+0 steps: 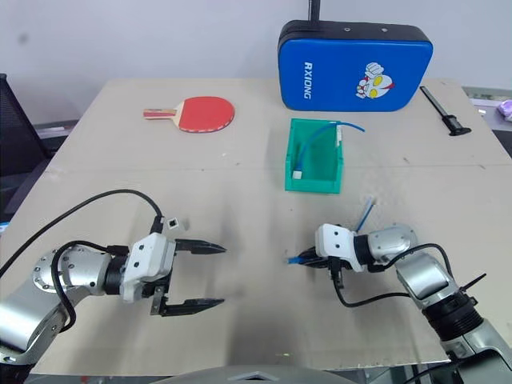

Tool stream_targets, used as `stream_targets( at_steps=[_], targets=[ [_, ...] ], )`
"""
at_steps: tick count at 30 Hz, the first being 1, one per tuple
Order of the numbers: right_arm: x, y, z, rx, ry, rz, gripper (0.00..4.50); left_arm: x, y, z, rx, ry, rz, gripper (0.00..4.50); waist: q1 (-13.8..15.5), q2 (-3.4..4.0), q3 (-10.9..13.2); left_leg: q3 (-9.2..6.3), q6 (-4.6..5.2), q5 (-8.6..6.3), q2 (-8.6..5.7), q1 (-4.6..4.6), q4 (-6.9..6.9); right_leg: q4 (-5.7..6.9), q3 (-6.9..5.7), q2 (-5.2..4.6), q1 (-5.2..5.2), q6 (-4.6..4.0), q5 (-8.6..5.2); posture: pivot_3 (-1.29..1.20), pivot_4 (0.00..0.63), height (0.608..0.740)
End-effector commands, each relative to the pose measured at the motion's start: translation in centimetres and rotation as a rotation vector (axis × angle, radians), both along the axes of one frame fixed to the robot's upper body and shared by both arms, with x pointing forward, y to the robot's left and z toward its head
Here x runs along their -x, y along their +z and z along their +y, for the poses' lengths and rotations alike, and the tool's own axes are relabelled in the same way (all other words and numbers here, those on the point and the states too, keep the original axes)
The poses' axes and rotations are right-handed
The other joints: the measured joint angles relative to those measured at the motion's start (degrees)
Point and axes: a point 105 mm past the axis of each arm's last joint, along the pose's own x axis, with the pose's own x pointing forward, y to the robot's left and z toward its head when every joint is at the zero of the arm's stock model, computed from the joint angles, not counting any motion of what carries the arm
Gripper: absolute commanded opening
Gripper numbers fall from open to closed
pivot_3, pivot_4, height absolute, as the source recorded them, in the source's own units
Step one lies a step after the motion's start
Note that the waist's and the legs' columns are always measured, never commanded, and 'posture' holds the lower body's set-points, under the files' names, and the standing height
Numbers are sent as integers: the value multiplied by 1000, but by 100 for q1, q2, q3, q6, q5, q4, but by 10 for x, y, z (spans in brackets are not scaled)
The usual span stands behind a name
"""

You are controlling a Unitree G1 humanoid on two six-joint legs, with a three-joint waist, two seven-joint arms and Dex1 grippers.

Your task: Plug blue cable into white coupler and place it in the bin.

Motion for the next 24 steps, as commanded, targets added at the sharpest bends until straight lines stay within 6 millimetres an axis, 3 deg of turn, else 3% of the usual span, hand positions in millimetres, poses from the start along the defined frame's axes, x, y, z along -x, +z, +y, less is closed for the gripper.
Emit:
stream_targets(
  at_steps=[1,10,14,15,17,23,24],
  targets=[
    [-11,3,-3,13,-15,-23,25,-4,8,-4,17,-8,-38,4500,-2,0,0,0,0,0,0,0,0,0,0,0,0,0,0,0,150,740],
    [-63,21,-6,38,-53,-95,25,-12,13,-9,23,-1,-60,4500,-1,1,1,5,-2,2,-2,-1,5,1,3,-1,-1,-4,4,0,150,740],
    [-70,23,-1,37,-30,-101,25,-12,11,-12,26,3,-60,4500,-1,3,2,1,-3,2,0,-4,2,1,1,-1,-3,13,14,0,150,740],
    [-69,24,-1,36,-24,-98,757,-12,10,-12,27,5,-60,4500,3,3,2,-1,-4,2,0,-6,1,0,2,-2,-3,15,15,0,150,740],
    [-67,27,0,18,-22,-90,1395,-15,9,-13,31,26,-57,4500,9,4,2,-6,-7,3,0,-12,-2,-4,2,-5,-4,16,15,0,150,740],
    [-66,61,-3,-127,-99,-133,4402,-40,6,-16,2,92,-107,4500,20,10,6,-12,-6,3,-3,-18,-1,-6,1,-8,-4,18,16,0,150,740],
    [-63,67,-7,-147,-116,-130,4463,-46,4,-17,-9,105,-111,4500,14,11,7,-12,-6,3,-4,-18,0,-4,1,-8,-4,18,17,0,150,740]
  ],
)
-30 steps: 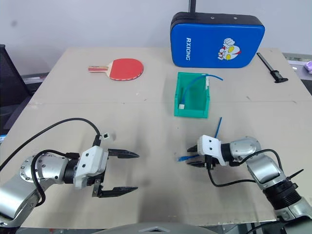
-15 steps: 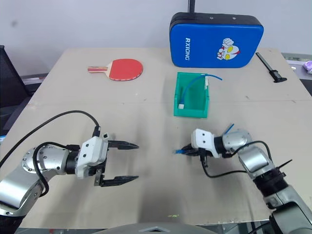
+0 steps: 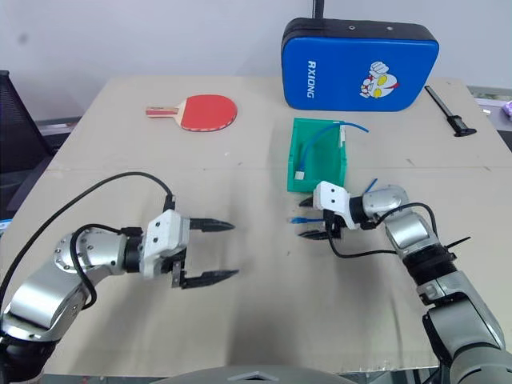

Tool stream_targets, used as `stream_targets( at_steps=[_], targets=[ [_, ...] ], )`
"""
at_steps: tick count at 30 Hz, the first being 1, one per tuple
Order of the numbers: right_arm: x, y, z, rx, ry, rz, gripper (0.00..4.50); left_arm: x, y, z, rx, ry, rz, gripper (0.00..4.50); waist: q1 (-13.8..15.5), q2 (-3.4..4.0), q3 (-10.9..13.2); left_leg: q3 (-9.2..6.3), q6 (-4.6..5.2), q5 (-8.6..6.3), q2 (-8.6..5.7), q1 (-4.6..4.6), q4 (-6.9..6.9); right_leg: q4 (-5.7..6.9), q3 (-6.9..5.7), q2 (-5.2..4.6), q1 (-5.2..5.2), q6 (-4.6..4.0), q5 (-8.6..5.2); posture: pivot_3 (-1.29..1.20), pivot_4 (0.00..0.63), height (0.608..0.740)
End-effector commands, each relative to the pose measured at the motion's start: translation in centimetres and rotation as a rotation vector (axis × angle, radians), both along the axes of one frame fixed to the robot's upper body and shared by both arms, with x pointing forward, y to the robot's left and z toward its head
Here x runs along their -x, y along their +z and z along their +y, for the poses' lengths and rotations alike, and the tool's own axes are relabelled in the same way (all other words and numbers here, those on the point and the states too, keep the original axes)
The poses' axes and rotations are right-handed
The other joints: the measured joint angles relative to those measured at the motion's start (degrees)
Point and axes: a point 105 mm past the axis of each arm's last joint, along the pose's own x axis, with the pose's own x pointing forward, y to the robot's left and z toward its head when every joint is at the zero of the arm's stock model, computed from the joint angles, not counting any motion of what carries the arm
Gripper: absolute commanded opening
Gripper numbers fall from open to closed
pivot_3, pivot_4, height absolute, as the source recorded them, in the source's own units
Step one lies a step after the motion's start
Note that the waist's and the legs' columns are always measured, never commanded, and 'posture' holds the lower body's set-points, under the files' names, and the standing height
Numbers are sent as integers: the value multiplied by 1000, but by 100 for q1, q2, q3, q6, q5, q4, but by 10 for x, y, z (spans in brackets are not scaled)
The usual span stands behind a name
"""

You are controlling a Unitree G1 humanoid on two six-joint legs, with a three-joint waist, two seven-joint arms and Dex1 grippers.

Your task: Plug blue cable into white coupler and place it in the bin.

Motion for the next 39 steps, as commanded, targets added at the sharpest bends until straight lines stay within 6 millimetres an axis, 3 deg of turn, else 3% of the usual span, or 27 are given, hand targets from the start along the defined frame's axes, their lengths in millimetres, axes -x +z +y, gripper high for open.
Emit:
stream_targets(
  at_steps=[1,6,10,15,22,34,37,39],
  targets=[
    [6,35,-11,-106,-52,-56,4463,-16,-5,-3,-36,36,-28,4500,5,1,1,1,0,0,0,1,1,1,0,1,0,0,0,0,150,740],
    [48,35,-31,-182,-126,26,4463,-45,-22,-19,-61,27,-50,4500,62,2,1,-16,2,-1,-11,-11,2,-3,-7,4,1,2,-1,0,150,740],
    [82,32,-53,-289,-291,63,4463,-70,-38,-46,-73,7,-61,4500,84,5,1,-18,3,-1,-17,-20,3,-6,-3,7,-2,7,-2,0,150,740],
    [110,29,-79,-367,-443,13,4463,-80,-43,-78,-50,-93,-44,4500,18,-2,0,-16,6,-2,-31,-17,12,-4,8,8,3,21,5,0,150,740],
    [130,16,-97,-326,-602,23,4463,-95,-52,-86,-88,-126,-32,4500,-23,-3,0,-5,8,-1,-33,6,15,11,30,25,6,22,5,0,150,740],
    [132,15,-93,-333,-608,2,4463,-102,-55,-83,-94,-131,-30,4500,-1,-6,-3,-4,7,0,-29,9,17,15,36,29,6,22,5,0,150,740],
    [131,15,-92,-331,-604,1,4500,-102,-56,-82,-106,-131,-26,3847,-1,-6,-3,-4,7,0,-29,9,17,15,37,29,6,21,5,0,150,740],
    [131,15,-92,-330,-600,1,4500,-100,-55,-81,-101,-136,-15,2870,-2,-6,-3,-4,7,0,-30,9,17,15,37,29,6,21,5,0,150,740]
  ],
)
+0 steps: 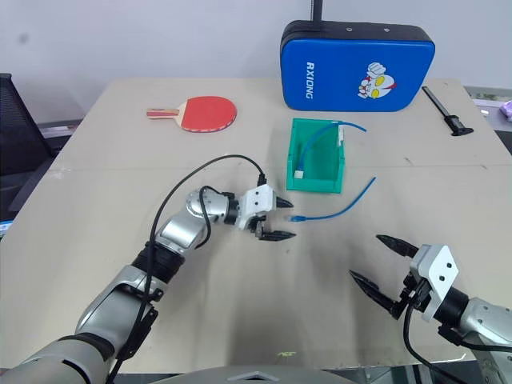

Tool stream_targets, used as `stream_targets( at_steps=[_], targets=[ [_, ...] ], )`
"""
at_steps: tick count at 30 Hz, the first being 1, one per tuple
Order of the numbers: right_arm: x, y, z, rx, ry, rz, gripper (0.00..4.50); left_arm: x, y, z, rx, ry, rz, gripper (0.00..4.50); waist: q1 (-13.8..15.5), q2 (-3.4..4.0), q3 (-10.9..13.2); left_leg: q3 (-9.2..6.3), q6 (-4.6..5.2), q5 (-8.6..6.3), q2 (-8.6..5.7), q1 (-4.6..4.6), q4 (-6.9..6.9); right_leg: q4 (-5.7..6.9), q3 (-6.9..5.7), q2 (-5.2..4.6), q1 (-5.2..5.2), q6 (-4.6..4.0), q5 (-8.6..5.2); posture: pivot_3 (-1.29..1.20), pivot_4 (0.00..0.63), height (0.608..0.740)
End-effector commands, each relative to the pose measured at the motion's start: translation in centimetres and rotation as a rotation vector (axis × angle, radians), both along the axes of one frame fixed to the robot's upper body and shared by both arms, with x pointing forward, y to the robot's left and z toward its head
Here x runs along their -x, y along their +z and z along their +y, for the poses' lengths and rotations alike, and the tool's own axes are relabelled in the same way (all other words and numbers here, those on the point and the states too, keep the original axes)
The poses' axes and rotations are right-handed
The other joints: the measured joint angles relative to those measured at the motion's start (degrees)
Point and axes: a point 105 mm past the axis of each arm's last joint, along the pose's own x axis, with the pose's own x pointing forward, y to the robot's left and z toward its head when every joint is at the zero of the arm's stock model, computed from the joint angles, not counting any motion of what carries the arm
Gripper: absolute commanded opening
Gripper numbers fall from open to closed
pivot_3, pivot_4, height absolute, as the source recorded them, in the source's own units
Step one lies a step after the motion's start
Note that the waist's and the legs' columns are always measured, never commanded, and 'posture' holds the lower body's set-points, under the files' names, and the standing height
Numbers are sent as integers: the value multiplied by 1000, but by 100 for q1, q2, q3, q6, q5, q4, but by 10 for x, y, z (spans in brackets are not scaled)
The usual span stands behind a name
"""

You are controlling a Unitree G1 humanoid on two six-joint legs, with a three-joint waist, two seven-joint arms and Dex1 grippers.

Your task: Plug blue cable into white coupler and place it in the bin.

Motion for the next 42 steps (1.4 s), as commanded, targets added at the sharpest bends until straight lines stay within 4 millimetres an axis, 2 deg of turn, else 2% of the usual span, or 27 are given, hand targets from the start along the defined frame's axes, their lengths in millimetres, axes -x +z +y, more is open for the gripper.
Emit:
stream_targets(
  at_steps=[1,3,5,6,7,9,12,14,17,20,24,29,38,41,42],
  targets=[
    [0,8,2,14,13,-43,4500,-1,0,5,-29,9,1,2461,1,0,0,0,0,0,0,0,0,0,0,0,0,0,0,0,150,740],
    [-2,7,3,15,17,-44,4500,0,0,6,-30,11,13,1429,-2,0,0,-1,0,0,0,0,1,0,0,0,0,0,0,0,150,740],
    [-4,6,5,9,26,-36,4500,1,1,8,-18,12,29,757,-8,-1,-1,0,0,0,1,0,1,0,0,1,0,0,0,0,150,740],
    [-5,4,7,-1,25,-25,4500,2,3,8,-4,11,43,253,-8,-1,-1,0,0,0,1,0,1,0,0,1,0,0,0,0,150,740],
    [-8,1,8,-13,9,2,4500,4,7,7,28,5,63,46,-10,-1,-1,0,0,0,1,0,1,0,0,1,0,0,0,0,150,740],
    [-10,-5,14,-62,-2,68,4500,4,15,5,93,22,109,46,-5,0,-1,-1,0,0,4,-1,0,0,-1,3,-1,0,0,0,150,740],
    [-10,-9,33,-241,-1,193,4500,4,40,-2,298,90,256,46,8,-1,0,-10,0,0,20,-8,1,0,-8,2,-1,-1,-1,0,150,740],
    [-13,-5,42,-391,-6,246,4500,14,55,-6,418,86,401,46,0,-1,0,-17,-1,0,25,-17,5,0,-17,-3,-3,-1,0,0,150,740],
    [-18,10,53,-606,4,292,4500,36,74,-7,540,24,594,46,-23,0,0,-18,-1,1,27,-19,6,0,-16,-7,-3,0,0,0,150,740],
    [-29,30,60,-753,26,272,4500,56,81,-3,591,-26,738,46,-48,1,-1,-16,-1,1,28,-15,6,0,-8,-10,-3,0,0,0,150,740],
    [-36,59,70,-902,104,261,4500,63,87,0,647,-28,831,46,-50,-1,0,-20,-2,1,26,-12,6,7,-5,-9,-3,-1,0,0,150,740],
    [-35,74,78,-964,189,294,4500,69,96,-3,671,-64,879,46,-15,-1,0,-22,-6,3,19,-12,6,10,-7,-8,-2,-1,0,0,150,740],
    [-36,75,89,-918,235,310,4500,73,101,-10,710,-88,919,46,-15,-1,0,-17,-6,3,16,-12,5,6,-9,-8,-3,-1,0,0,150,740],
    [-37,75,90,-906,236,302,3742,73,102,-11,723,-93,929,0,-16,-1,0,-15,-6,3,15,-12,5,6,-8,-8,-3,-1,-1,0,150,740],
    [-36,74,91,-898,239,301,3274,73,103,-11,730,-93,933,0,-17,-1,0,-15,-6,3,15,-12,5,6,-8,-8,-3,-1,-1,0,150,740]
  ],
)
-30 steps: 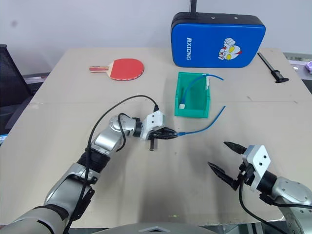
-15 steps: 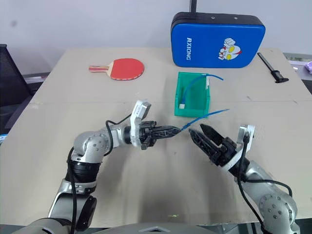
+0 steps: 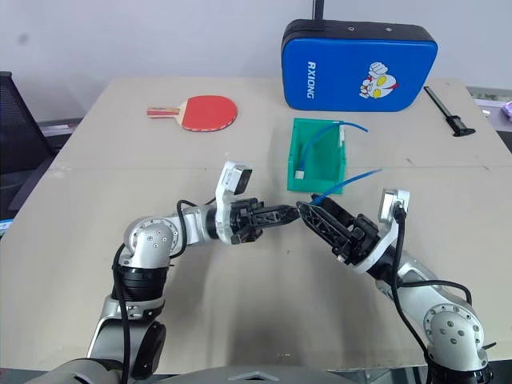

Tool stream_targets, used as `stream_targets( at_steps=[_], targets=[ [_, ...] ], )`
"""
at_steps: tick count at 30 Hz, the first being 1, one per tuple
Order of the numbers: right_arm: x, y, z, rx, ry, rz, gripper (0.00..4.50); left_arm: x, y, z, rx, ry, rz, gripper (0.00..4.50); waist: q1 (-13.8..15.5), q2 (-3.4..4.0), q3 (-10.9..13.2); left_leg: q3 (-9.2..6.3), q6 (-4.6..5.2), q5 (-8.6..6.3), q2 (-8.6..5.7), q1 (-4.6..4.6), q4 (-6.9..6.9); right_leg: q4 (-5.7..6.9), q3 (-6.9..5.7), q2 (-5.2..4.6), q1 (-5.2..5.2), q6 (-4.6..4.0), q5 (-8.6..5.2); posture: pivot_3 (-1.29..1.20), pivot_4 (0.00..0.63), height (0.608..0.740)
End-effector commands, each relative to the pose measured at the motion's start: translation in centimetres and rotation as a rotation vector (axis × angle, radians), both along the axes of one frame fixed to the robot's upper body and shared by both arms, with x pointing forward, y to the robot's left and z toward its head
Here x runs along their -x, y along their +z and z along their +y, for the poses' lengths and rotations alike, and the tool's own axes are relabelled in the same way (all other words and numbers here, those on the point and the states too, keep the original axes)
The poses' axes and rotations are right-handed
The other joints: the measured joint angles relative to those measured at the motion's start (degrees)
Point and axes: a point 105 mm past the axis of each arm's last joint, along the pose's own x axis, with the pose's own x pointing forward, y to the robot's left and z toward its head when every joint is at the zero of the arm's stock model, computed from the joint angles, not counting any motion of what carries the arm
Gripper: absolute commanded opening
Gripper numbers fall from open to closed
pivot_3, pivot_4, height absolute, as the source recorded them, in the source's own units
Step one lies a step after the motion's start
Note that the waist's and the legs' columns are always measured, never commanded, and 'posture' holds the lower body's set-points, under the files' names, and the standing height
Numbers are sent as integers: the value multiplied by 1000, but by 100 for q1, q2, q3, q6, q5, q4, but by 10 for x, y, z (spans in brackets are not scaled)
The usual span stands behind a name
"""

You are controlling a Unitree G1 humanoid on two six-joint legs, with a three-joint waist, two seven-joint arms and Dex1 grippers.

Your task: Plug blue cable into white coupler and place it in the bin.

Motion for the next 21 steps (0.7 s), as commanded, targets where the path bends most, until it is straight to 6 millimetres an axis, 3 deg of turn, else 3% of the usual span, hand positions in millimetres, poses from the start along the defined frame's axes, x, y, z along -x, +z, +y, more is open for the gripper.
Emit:
stream_targets(
  at_steps=[1,5,8,15,16,18,21],
  targets=[
    [4,8,5,8,18,-51,2759,4,15,-2,53,-21,-36,0,0,0,0,1,0,0,0,0,0,0,0,0,0,0,0,0,150,740],
    [3,6,4,17,12,-60,912,8,13,-4,40,-38,-38,0,0,0,0,0,0,0,-1,-1,0,-1,0,0,0,0,0,0,150,740],
    [2,8,3,9,7,-70,56,12,11,-4,39,-53,-37,0,-1,0,0,1,0,0,-1,-1,0,-3,-1,0,0,0,0,0,150,740],
    [3,11,1,1,14,-81,56,9,7,-3,29,-25,-43,0,0,0,0,0,0,0,-1,-1,-1,-4,-1,0,0,-1,0,0,150,740],
    [3,11,1,2,16,-81,0,7,6,-3,25,-7,-54,799,0,0,0,0,0,0,-1,-1,-1,-4,-1,0,0,0,0,0,150,740],
    [2,11,1,0,18,-82,0,6,6,-3,26,8,-68,1223,0,0,0,0,0,0,0,-1,-1,-5,0,0,0,-1,0,0,150,740],
    [-1,15,0,-17,6,-93,0,7,6,-2,33,13,-65,2610,0,0,0,0,0,0,-1,-2,-2,-6,1,0,0,-1,0,0,150,740]
  ],
)
